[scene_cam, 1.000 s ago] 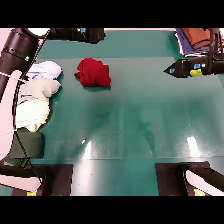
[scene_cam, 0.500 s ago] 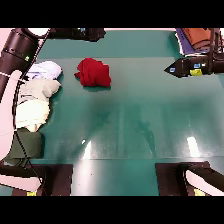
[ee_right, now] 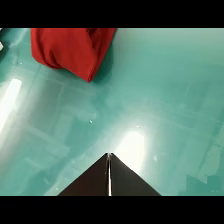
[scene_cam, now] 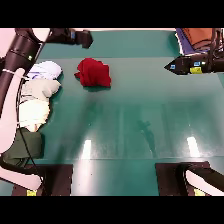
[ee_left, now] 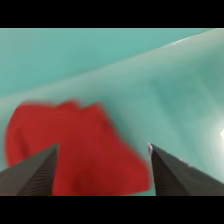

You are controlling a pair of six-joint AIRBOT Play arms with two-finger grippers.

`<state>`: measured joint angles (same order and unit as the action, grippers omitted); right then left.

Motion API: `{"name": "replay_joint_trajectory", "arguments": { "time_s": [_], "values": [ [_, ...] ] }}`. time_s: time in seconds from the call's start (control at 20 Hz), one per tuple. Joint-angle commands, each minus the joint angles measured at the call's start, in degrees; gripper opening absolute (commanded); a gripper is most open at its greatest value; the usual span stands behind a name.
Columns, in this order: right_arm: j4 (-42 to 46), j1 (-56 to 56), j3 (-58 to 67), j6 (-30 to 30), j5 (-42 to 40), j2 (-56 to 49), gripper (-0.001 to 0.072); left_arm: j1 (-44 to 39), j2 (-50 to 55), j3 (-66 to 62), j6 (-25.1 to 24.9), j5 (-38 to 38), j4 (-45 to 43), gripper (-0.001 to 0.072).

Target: Fold the shirts.

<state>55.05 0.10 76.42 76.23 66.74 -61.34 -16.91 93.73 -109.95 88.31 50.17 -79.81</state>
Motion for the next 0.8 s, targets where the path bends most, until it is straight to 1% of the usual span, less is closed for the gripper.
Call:
{"name": "replay_joint_trajectory", "arguments": {
  "time_s": [0.0, 0.15, 0.25, 0.45, 0.5, 0.55, 0.7, 0.75],
  "values": [
    [-0.09, 0.07, -0.02, 0.02, -0.15, 0.02, 0.0019, 4.20, 5.86, 4.04, 7.63, 1.40, -0.28, 0.0654],
    [-0.09, 0.09, -0.04, 0.02, -0.15, 0.02, 0.0019, 4.33, 12.74, 5.27, 7.65, 1.25, 1.77, 0.0654],
    [-0.09, 0.17, -0.02, 0.02, -0.11, 0.02, 0.0019, 4.13, 16.09, 5.25, 7.63, -0.33, 4.85, 0.0654],
    [-0.09, 0.17, -0.02, 0.02, -0.13, 0.04, 0.0019, 4.02, 17.66, 5.01, 7.65, -2.19, 9.38, 0.0647],
    [-0.11, 0.17, 0.00, 0.02, -0.15, 0.02, 0.0019, 4.11, 17.66, 3.65, 7.65, -1.07, 10.01, 0.0380],
    [-0.11, 0.17, 0.11, 0.02, -0.20, 0.04, 0.0019, 4.35, 17.66, 1.38, 7.43, 0.70, 9.94, 0.0030],
    [-0.11, 0.20, 2.97, 0.02, 1.18, 0.02, 0.0019, 4.46, 16.57, -9.49, 6.60, 6.56, 9.07, 0.0022],
    [-0.09, 0.17, 4.85, 0.02, 1.88, 0.04, 0.0019, 4.46, 13.75, -11.10, 5.20, 5.86, 9.11, 0.0022]
  ]
}}
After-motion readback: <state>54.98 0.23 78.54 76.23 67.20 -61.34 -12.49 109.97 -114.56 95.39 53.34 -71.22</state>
